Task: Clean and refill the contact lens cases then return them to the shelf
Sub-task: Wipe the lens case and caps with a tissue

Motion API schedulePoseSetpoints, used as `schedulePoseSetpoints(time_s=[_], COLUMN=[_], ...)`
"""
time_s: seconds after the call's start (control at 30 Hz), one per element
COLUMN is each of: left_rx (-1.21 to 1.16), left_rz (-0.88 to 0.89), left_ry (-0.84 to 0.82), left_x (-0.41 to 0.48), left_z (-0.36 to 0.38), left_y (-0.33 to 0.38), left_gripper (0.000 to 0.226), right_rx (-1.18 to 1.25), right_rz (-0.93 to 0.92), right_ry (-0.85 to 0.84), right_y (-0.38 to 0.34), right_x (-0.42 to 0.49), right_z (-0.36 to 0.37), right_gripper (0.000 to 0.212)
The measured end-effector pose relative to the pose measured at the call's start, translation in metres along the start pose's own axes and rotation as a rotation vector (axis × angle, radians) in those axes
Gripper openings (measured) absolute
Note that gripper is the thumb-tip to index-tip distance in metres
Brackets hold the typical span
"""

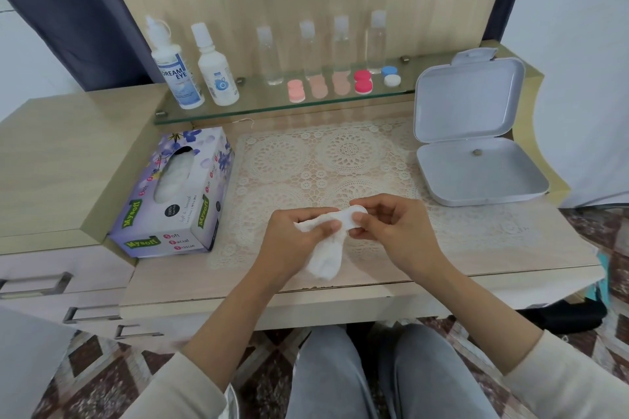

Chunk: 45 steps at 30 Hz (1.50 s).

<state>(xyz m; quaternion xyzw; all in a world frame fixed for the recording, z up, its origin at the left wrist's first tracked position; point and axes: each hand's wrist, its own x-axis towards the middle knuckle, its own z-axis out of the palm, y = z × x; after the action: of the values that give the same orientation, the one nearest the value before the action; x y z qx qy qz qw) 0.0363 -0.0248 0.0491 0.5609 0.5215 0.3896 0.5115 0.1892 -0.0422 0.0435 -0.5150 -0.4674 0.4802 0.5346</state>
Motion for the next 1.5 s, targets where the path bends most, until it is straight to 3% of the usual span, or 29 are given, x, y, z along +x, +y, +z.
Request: schedulePoseSetpoints(time_s=[0.23, 0.5, 0.93, 1.27, 1.37, 1.5], left_rx=[0.037, 0.013, -0.071, -0.081, -0.13, -0.173], left_rz=[0.003, 0.017, 0.029, 0.02, 0.049, 0.064], left_ry=[-0.049, 0.154, -0.05, 0.089, 0.059, 0.014], left_x=[0.001, 0.001, -0.001, 0.001, 0.0, -0.001], left_z=[-0.003, 0.007, -0.003, 0.001, 0.001, 0.002], left_y=[0.003, 0.003, -0.001, -0.001, 0.002, 0.006], left_gripper=[0.02, 0.012, 0.03, 0.012, 0.019, 0.025], right_rx=[-0.044, -0.079, 0.038, 0.068, 0.054, 0.018], right_rz=[-0.02, -0.052, 0.049, 0.005, 0.105, 0.14], right_ry=[0.015, 0.02, 0.022, 0.006, -0.009, -0.032], right_y=[-0.001, -0.004, 0.0, 0.001, 0.006, 0.007], right_x=[-0.001, 0.001, 0.002, -0.001, -0.002, -0.004], right_z=[0.001, 0.006, 0.002, 0.008, 0.012, 0.013], right_gripper=[0.022, 0.022, 0.018, 0.019, 0.042, 0.029])
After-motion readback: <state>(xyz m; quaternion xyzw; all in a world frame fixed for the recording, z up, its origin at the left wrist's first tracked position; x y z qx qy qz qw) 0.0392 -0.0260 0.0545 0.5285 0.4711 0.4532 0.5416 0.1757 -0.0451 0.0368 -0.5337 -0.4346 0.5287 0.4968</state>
